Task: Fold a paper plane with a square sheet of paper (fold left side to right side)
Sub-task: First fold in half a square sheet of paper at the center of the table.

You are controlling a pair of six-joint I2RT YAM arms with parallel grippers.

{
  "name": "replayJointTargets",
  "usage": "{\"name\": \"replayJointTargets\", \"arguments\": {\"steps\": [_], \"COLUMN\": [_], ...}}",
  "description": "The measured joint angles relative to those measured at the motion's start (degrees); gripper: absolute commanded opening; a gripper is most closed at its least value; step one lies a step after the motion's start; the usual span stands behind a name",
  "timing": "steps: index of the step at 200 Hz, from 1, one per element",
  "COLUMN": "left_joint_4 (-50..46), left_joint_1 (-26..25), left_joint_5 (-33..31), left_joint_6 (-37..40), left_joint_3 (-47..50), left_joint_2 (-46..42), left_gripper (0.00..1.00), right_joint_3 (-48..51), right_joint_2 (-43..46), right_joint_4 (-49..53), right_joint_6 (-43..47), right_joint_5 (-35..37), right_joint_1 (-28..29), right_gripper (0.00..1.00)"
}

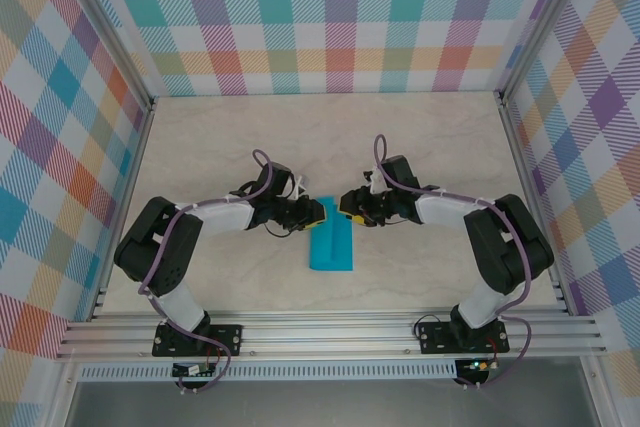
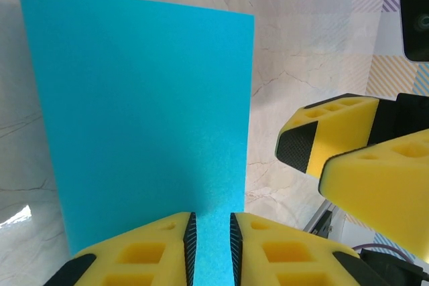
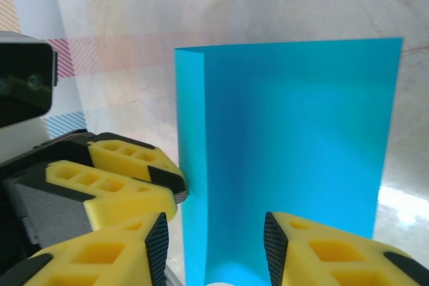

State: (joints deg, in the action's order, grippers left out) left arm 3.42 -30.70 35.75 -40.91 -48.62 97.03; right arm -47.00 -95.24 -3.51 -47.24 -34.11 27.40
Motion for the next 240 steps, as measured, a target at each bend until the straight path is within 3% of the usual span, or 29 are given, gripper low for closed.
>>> {"name": "replayJointTargets", "arguments": {"steps": [74,130,175,196,240], "left_joint_4": [0.0,-0.4,-5.6,-9.6,-13.9], "left_joint_1": [0.0,0.0,0.0,0.0,0.0], "left_joint_5": [-0.3,-0.5,-3.8,-6.6,-10.4], "left_joint_6": [0.0,0.2,3.3,5.2,6.0], "left_joint_3": [0.0,-0.3,-2.6,-2.9,-3.0], "left_joint_2": [0.0,0.1,-0.9,-3.1,-4.6], "left_gripper": [0.17,0.19,0.35,0.47,0.53], "right_joint_3": [0.0,0.0,-0.7,-1.6,-3.3], "right_joint_2": [-5.6,-6.2,-6.2,-6.2,-5.4], "right_joint_4": [-5.7,-7.2,-3.7,-0.4,7.8], "right_joint_6": [-4.7,-5.0,-3.1,-1.3,3.3], "right_joint_5": [-4.2,-5.4,-3.8,-1.8,4.4], "right_joint_1": [1.6,2.0,2.0,2.0,2.0], "right_gripper": [0.34,0.03,0.00,0.00,0.00]}}
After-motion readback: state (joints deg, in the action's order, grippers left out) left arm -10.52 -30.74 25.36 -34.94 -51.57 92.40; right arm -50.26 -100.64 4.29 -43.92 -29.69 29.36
